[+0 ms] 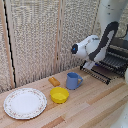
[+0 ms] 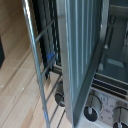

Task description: Position your gripper near the tray handle while precisely lining it up. Firmly yet gently grip the handle, ensuring a strong hold. Slide the tray into the oven in a steady manner until it's entirely inside. Relinquish the handle as it sits within the oven and extract your gripper with care.

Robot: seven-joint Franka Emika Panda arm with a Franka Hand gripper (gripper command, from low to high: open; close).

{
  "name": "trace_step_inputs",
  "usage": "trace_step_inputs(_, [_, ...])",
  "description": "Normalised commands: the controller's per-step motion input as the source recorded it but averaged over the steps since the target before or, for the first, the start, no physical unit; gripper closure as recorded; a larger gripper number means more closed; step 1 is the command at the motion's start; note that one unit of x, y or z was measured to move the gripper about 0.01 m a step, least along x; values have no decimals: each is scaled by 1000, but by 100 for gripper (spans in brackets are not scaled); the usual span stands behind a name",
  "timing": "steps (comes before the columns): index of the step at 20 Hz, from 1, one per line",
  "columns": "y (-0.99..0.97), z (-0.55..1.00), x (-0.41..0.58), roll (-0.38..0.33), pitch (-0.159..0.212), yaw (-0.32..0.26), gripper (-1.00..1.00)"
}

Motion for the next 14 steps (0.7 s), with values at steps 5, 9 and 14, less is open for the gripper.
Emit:
trace_step_inputs(5, [-99,-30,121,-38,27,29,100])
trace_step_inputs(9, [-331,0,71,-15,63,54,100])
trace_step_inputs(14, [-417,2,53,-4,103,91,100])
